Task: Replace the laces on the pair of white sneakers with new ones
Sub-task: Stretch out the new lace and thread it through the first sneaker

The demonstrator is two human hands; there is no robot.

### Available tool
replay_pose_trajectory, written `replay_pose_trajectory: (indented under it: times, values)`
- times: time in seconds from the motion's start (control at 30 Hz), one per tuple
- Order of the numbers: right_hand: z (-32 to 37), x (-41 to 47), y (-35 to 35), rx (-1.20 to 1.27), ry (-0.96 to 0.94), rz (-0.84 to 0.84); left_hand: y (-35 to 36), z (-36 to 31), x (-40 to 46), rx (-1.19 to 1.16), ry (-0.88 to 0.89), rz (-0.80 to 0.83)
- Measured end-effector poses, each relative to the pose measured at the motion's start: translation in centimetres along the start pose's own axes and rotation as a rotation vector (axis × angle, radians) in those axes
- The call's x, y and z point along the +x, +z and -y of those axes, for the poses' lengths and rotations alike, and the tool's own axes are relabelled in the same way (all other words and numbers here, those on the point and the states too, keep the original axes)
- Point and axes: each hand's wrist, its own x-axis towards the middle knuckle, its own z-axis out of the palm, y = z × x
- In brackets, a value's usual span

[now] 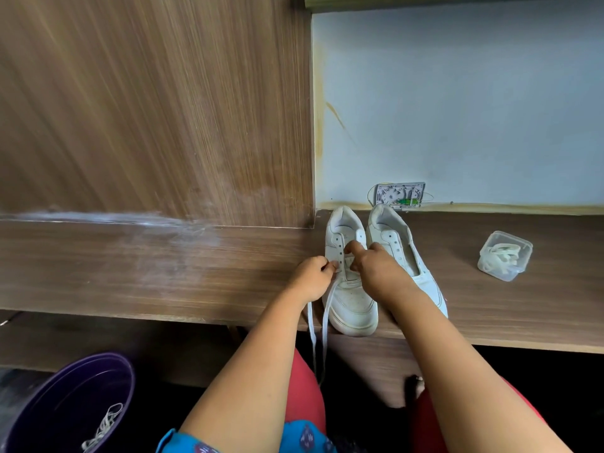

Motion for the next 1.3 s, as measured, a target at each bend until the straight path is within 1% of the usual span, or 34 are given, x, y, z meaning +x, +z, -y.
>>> replay_pose_trajectory:
  times: [0.07, 0.13, 0.17, 0.2, 0.3, 0.33, 0.4, 0.47, 0.57, 0.67, 0.77, 0.83, 0.87, 1.0, 1.03, 1.07, 1.1, 1.13, 1.2, 1.23, 1.27, 1.3]
  values:
    - [0.6, -0.1, -0.2, -0.161, -0.017, -0.058, -0.1, -0.1, -0.1, 0.048, 0.006, 0.011]
    - [1.0, -0.1, 0.1, -0.248, -0.035, -0.064, -0.1, 0.1, 0.0, 0.046, 0.015, -0.001]
    - [0.8, 0.0, 0.3, -0.216, -0.023, -0.064, 0.0, 0.2, 0.1, 0.024, 0.017, -0.007]
    - [0.6, -0.1, 0.5, -0.119, 0.01, -0.065, 0.1, 0.3, 0.2, -0.021, 0.017, -0.009]
    - [0.3, 0.1, 0.5, 0.271, 0.144, -0.078, 0.4, 0.4, 0.4, -0.231, -0.012, -0.003]
    - [0.3, 0.1, 0.4, 0.36, 0.177, -0.065, 0.4, 0.5, 0.5, -0.283, -0.024, -0.002]
    - [0.4, 0.0, 0.3, 0.428, 0.217, -0.017, 0.5, 0.7, 0.7, -0.361, -0.042, 0.007]
    - [0.3, 0.2, 0.4, 0.438, 0.247, -0.006, 0.5, 0.6, 0.7, -0.385, -0.059, 0.02]
    - [0.1, 0.4, 0.7, 0.502, 0.289, -0.035, 0.6, 0.6, 0.8, -0.322, -0.06, -0.013]
    - [0.1, 0.4, 1.1, 0.651, 0.337, -0.084, 0.7, 0.6, 0.8, -0.304, -0.029, -0.058]
    - [0.5, 0.3, 1.5, 0.745, 0.38, -0.138, 0.4, 0.4, 0.7, -0.366, 0.007, -0.071]
    - [0.7, 0.4, 1.8, 0.834, 0.398, -0.145, 0.1, 0.3, 0.6, -0.44, -0.009, -0.041]
    - [0.7, 0.5, 2.1, 0.817, 0.397, -0.142, 0.0, 0.4, 0.5, -0.448, -0.029, -0.029]
    - [0.8, 0.5, 3.1, 0.317, 0.319, -0.162, 0.6, 0.7, 0.9, -0.305, -0.144, -0.059]
    - [0.9, 0.4, 3.1, 0.272, 0.311, -0.162, 0.8, 0.7, 1.1, -0.307, -0.187, -0.066]
    - [0.9, 0.3, 3.0, 0.284, 0.298, -0.163, 0.9, 0.6, 1.2, -0.314, -0.219, -0.069]
    - [0.9, 0.2, 2.7, 0.332, 0.284, -0.161, 0.7, 0.4, 1.1, -0.269, -0.229, -0.083]
    - [0.7, 0.1, 2.4, 0.423, 0.268, -0.16, 0.3, 0.3, 0.9, -0.145, -0.207, -0.122]
    - [0.5, -0.3, 1.7, 0.676, 0.265, -0.136, -0.5, 0.2, 0.3, 0.104, -0.104, -0.221]
    - [0.3, -0.6, 1.4, 0.779, 0.272, -0.118, -0.9, 0.0, -0.2, 0.142, -0.033, -0.229]
    - [0.2, -0.8, 1.1, 0.843, 0.273, -0.104, -1.2, -0.2, -0.7, 0.142, 0.014, -0.184]
    - [0.1, -1.0, 0.9, 0.853, 0.265, -0.087, -1.2, -0.5, -1.3, 0.152, 0.026, -0.102]
